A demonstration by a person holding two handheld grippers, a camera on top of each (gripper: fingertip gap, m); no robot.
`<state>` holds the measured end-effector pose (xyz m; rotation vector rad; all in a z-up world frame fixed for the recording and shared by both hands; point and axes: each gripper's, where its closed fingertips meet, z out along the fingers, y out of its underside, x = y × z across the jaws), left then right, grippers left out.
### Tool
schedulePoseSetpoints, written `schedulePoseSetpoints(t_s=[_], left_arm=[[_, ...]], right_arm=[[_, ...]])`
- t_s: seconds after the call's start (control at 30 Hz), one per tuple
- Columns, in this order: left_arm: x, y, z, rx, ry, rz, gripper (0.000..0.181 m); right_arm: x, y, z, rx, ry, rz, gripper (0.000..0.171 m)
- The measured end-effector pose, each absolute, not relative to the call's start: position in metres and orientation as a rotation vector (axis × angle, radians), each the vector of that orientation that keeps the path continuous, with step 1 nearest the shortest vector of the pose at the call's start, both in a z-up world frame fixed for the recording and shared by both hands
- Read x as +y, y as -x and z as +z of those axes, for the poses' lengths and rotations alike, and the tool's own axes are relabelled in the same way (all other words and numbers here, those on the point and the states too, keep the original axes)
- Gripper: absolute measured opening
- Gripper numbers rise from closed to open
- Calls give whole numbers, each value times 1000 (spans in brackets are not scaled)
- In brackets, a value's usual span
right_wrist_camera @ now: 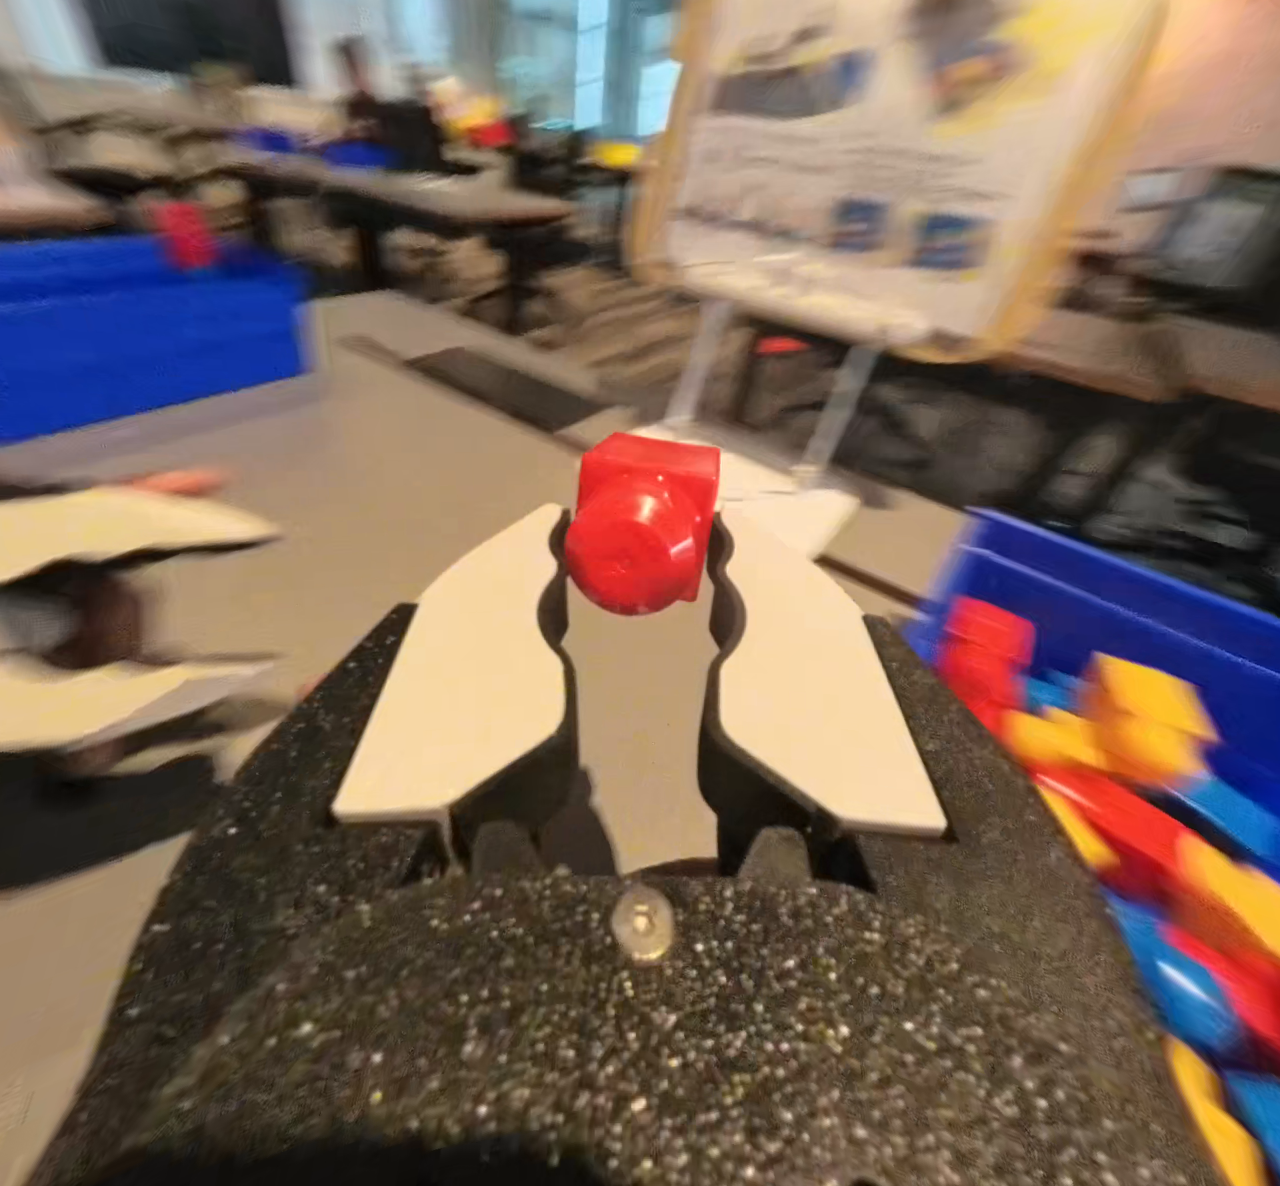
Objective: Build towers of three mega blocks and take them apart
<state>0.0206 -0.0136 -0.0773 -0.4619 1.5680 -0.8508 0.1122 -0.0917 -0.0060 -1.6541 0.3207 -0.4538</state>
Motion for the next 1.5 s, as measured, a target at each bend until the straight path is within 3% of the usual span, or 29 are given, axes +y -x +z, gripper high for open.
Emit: schedulePoseSetpoints(t_s=[0.03,0.1,0.23,0.37,0.57,0.77,1.03,1.23,1.37,1.5], left_arm=[[-14,-21,-79,1576,464,-848,42],[-19,-21,-83,1598,455,-849,41],[-29,-19,-87,1629,403,-829,38],[-29,-19,-87,1631,403,-828,38],[-15,-22,-87,1619,475,-827,37],[15,-28,-81,1555,619,-804,37],[76,-27,-62,1421,867,-864,37],[179,-8,-9,1259,1029,-753,46],[301,20,24,1106,1217,-693,49],[432,51,23,1038,1468,-583,62]], right_arm=[[-114,-137,-1,420,1604,-551,38],[-157,-182,-8,594,1577,-715,38],[-196,-216,-34,766,1599,-682,59],[-198,-204,-8,715,1469,-659,60],[-123,-123,21,334,1368,-506,45],[-14,-43,-55,58,1689,-315,48],[7,-34,-109,143,1813,-58,49],[4,-35,-108,165,1797,-20,46],[5,-34,-109,165,1806,-10,46],[6,-34,-111,166,1822,3,45]])
